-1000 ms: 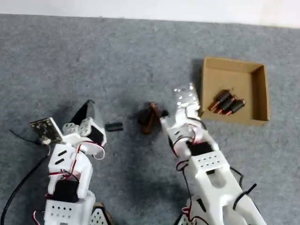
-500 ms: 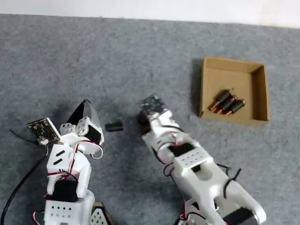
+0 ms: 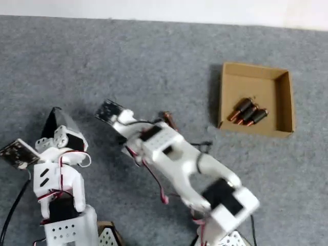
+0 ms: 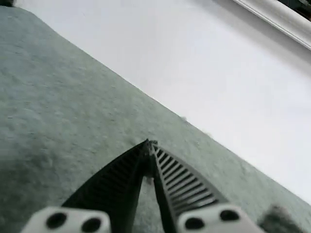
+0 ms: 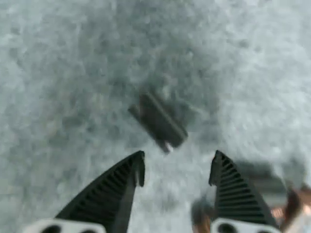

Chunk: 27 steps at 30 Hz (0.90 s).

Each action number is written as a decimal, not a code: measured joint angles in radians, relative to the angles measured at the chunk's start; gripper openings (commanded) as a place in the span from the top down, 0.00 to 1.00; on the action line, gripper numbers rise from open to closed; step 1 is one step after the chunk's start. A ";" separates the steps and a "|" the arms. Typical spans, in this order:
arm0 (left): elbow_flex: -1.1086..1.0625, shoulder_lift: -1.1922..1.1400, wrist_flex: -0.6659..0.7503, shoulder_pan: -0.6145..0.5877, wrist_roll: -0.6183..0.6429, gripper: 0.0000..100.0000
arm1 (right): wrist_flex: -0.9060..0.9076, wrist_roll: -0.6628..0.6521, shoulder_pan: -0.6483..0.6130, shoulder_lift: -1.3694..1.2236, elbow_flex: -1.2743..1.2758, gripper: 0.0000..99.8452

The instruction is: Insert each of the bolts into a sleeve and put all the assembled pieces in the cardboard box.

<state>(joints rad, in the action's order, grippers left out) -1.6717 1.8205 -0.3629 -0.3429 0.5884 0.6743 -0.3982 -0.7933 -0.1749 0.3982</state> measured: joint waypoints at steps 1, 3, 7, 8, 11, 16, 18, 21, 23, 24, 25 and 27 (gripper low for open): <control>0.000 0.000 0.009 -0.012 0.000 0.99 | 0.025 -0.002 -0.003 -0.049 -0.060 0.80; 0.000 0.000 0.021 -0.026 0.000 0.99 | 0.075 -0.008 -0.011 -0.144 -0.176 0.80; 0.000 0.000 0.023 -0.032 0.000 0.99 | 0.210 -0.080 -0.044 -0.293 -0.382 0.80; 0.000 0.000 0.023 -0.032 0.000 0.99 | 0.242 -0.094 -0.051 -0.324 -0.423 0.80; 0.000 0.000 0.023 -0.032 0.000 0.99 | 0.310 -0.112 -0.054 -0.390 -0.511 0.80; 0.000 0.000 0.023 -0.032 0.000 0.99 | 0.348 -0.114 -0.054 -0.459 -0.571 0.80; 0.000 0.000 0.023 -0.032 0.000 0.99 | 0.359 -0.114 -0.054 -0.460 -0.580 0.84; 0.000 0.000 0.023 -0.032 0.000 0.99 | 0.362 -0.114 -0.054 -0.460 -0.583 0.94; 0.000 0.000 0.023 -0.032 0.000 0.99 | 0.362 -0.114 -0.052 -0.463 -0.594 1.00; 0.000 0.000 0.023 -0.032 0.000 0.99 | 0.358 -0.114 -0.052 -0.466 -0.603 1.00; 0.000 0.000 0.023 -0.032 0.000 0.99 | 0.353 -0.114 -0.051 -0.468 -0.603 0.99; 0.000 0.000 0.023 -0.032 0.000 0.99 | 0.351 -0.114 -0.051 -0.470 -0.603 1.00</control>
<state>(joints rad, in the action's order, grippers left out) -1.6717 1.8205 -0.3399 -0.3751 0.5884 1.0257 -0.5117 -0.8439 -0.6444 -0.2048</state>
